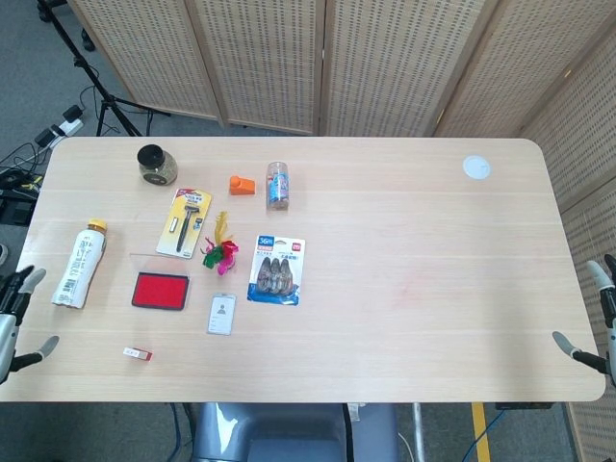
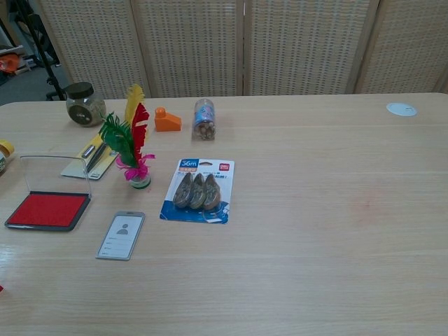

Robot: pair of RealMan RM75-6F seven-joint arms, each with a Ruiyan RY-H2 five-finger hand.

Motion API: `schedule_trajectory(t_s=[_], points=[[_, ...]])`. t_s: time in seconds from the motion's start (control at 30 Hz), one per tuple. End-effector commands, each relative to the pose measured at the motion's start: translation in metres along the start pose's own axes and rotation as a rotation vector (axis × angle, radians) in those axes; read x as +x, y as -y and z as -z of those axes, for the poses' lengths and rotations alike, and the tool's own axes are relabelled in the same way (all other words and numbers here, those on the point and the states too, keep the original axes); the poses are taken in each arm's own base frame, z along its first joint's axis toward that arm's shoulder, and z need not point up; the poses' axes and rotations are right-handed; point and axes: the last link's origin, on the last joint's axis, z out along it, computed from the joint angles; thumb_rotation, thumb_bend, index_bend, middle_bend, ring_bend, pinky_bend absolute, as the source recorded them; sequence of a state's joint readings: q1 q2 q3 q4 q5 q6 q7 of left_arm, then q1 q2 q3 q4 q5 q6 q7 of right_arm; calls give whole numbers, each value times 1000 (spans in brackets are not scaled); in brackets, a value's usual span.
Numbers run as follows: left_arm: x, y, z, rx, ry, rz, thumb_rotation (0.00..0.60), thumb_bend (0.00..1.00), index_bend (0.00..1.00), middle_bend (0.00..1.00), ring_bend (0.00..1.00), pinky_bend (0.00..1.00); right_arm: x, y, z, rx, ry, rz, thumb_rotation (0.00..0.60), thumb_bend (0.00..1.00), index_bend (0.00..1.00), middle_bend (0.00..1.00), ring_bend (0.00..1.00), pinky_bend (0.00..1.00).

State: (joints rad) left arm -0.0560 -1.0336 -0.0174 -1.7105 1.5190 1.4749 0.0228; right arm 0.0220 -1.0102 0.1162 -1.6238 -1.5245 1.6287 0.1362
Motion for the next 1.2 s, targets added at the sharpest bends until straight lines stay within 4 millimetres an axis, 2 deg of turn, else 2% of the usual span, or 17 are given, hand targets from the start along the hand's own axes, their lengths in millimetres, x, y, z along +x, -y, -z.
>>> schedule_trajectory(t_s=[0.03,0.1,0.2,0.37,0.57,0.7,1.2], points=[[-12,-8,0,-45,83,19,600,215,0,785,741,787,0,0,0,2,4,-5,600,0,19,0,0,0],[-22,-15,1,-90,137,28,600,211,26,898,855,907,0,0,0,3,4,-8,600,0,19,0,0,0],[-39,-29,1,-172,174,25,600,212,112,961,917,953,0,0,0,4,7,-17,600,0,19,0,0,0],[-69,-36,-2,-222,241,-20,600,212,205,984,942,969,0,-1,0,3,9,-26,600,0,19,0,0,0],[-93,-40,-9,-222,311,-44,600,218,299,994,953,972,2,-2,0,2,5,-38,600,0,19,0,0,0],[-100,-40,-13,-216,331,-51,600,265,376,996,954,972,3,-3,0,2,4,-43,600,0,19,0,0,0],[-117,-41,-18,-182,362,-88,600,280,431,997,954,972,4,-4,-1,0,9,-59,600,0,19,0,0,0]])
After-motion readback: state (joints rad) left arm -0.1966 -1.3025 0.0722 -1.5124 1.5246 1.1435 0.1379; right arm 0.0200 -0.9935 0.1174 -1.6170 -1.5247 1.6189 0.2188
